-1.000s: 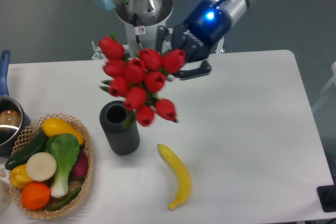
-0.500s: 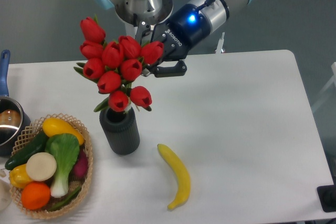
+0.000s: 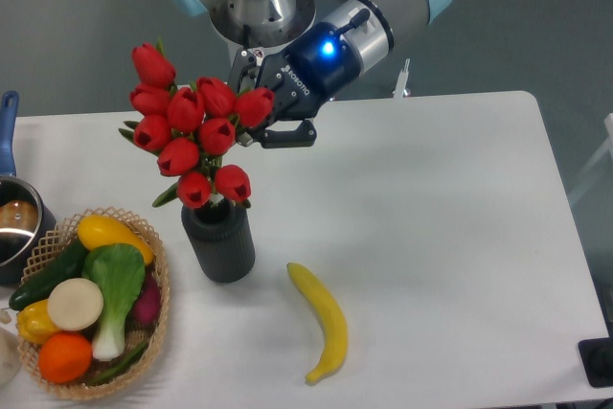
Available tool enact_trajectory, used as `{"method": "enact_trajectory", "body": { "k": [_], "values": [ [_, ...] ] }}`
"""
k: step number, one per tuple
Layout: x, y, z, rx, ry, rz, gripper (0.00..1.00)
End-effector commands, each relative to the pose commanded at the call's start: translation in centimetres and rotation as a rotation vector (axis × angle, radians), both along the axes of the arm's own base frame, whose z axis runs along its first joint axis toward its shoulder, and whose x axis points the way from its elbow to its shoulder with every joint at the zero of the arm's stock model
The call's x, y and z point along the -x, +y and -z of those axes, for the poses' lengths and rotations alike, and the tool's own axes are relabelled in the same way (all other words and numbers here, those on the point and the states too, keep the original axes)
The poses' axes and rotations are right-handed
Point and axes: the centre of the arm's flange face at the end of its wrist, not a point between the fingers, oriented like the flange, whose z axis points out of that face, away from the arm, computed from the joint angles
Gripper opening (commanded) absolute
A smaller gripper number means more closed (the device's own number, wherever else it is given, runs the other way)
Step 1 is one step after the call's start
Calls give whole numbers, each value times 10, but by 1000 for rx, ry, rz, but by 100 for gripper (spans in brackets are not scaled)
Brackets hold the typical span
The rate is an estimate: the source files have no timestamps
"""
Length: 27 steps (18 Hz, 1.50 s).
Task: Insert the flowers into the vase
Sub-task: 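Lower the tulip stems down into the vase opening, then open the gripper and withdraw it upward from the tulips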
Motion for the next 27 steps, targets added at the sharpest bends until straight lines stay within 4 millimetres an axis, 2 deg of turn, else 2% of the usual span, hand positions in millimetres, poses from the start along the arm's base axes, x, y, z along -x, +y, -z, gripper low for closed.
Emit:
{"method": "enact_trajectory", "body": {
  "k": [7, 12, 16, 19, 21, 22, 23, 25, 26, 27],
  "values": [
    [-4, 1, 19, 9, -1, 10, 0],
    [0, 3, 58, 46, 3, 18, 2],
    [-14, 2, 106, 57, 27, 50, 6],
    [-24, 0, 122, 81, 32, 65, 9],
    [-26, -2, 126, 101, 44, 70, 13],
    [-26, -2, 127, 109, 50, 71, 26],
    [-27, -2, 126, 109, 50, 72, 32],
    [-27, -2, 125, 109, 53, 71, 58],
    [-27, -3, 124, 111, 59, 71, 76],
    [-27, -3, 123, 115, 63, 72, 99]
  ]
}}
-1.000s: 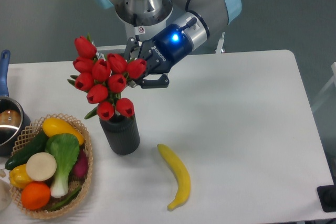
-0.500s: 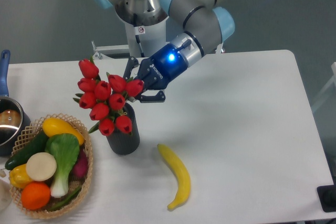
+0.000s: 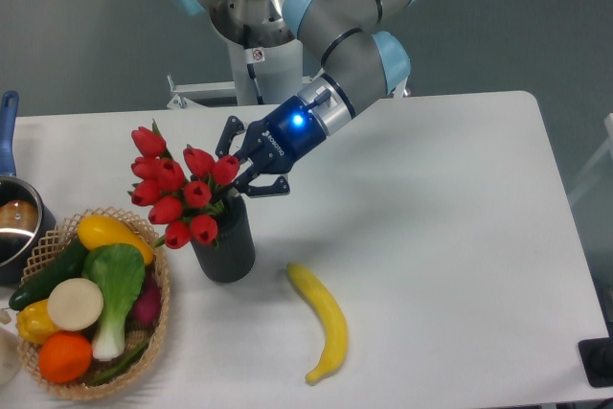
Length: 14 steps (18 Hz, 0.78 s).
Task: Insert the flowers into the vase
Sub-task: 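Open the gripper and withdraw it upward from the tulips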
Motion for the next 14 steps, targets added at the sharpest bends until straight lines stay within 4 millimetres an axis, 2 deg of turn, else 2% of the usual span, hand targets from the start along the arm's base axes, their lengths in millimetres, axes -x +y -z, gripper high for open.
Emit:
{"method": "enact_trajectory", "body": {
  "k": [4, 7, 10, 14],
  "values": [
    [7, -5, -2, 41, 34, -9, 100],
    [23, -24, -3, 107, 93, -45, 100],
    [41, -45, -25, 159, 186, -92, 100],
    [70, -66, -50, 352, 365, -136, 100]
  ]
}}
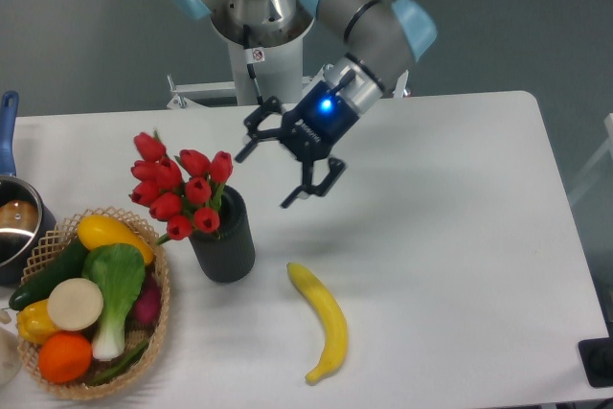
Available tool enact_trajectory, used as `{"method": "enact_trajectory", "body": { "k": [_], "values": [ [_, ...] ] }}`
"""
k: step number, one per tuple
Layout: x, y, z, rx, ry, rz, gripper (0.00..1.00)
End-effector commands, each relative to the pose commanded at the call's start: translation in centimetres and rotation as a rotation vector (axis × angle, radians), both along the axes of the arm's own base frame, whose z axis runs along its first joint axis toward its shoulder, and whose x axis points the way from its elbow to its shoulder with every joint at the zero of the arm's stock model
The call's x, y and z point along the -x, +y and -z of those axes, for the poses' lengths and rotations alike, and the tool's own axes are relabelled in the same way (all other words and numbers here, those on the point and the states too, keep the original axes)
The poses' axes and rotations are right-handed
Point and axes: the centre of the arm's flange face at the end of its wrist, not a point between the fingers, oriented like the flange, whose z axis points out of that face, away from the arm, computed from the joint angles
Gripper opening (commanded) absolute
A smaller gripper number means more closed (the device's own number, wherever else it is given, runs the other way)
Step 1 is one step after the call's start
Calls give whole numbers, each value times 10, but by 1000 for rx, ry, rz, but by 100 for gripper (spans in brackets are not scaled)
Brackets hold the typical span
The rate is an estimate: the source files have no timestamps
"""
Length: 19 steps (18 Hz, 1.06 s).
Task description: Insert the flowers into the vase
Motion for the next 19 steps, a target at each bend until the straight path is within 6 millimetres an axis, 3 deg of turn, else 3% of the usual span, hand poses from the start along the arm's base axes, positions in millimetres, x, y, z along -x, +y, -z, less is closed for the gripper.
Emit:
{"method": "enact_trajectory", "body": {
  "k": [3, 6, 10, 16, 19],
  "values": [
    [34, -22, -22, 28, 72, -62, 100],
    [68, -34, -33, 182, 173, -99, 100],
    [98, -43, -10, 392, 228, -105, 100],
    [156, -42, 1, 611, 321, -104, 100],
    [168, -43, 9, 642, 323, -106, 100]
  ]
}}
